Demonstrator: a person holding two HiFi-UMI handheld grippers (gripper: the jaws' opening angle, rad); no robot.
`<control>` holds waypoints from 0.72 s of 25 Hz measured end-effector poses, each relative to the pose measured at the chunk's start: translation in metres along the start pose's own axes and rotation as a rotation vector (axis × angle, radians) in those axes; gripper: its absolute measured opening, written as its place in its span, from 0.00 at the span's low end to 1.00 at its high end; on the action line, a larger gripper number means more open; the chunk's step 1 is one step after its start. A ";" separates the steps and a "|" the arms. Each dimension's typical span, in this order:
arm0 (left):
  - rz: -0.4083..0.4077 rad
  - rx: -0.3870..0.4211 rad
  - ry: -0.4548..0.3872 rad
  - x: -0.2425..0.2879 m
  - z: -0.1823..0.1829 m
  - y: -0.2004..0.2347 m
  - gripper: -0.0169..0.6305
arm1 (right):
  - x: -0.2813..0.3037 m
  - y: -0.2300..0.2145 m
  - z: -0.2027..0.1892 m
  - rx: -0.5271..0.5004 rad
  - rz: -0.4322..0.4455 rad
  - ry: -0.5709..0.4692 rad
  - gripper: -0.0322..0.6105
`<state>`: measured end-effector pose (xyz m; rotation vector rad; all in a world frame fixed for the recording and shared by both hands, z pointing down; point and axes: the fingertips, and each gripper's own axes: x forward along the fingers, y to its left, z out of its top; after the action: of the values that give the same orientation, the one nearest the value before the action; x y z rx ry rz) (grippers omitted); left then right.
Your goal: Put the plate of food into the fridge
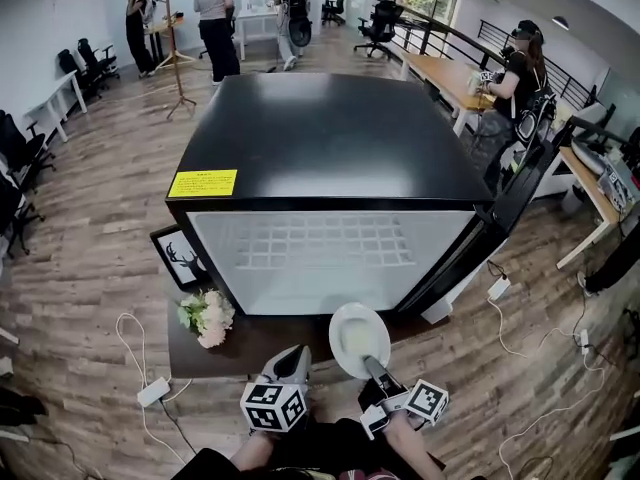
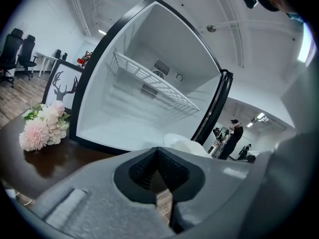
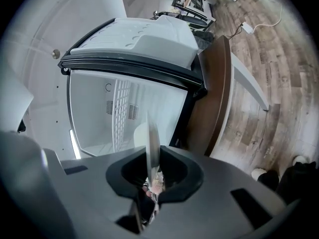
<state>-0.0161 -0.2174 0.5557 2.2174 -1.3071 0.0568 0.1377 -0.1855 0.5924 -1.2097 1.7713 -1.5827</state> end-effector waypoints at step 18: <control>-0.151 0.039 0.100 0.025 0.028 0.046 0.04 | 0.017 0.067 -0.012 0.124 0.036 -0.143 0.13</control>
<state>-0.0472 -0.2678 0.5607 2.3079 -1.0910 0.1354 0.0993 -0.1967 0.5346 -1.1945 1.5731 -1.5219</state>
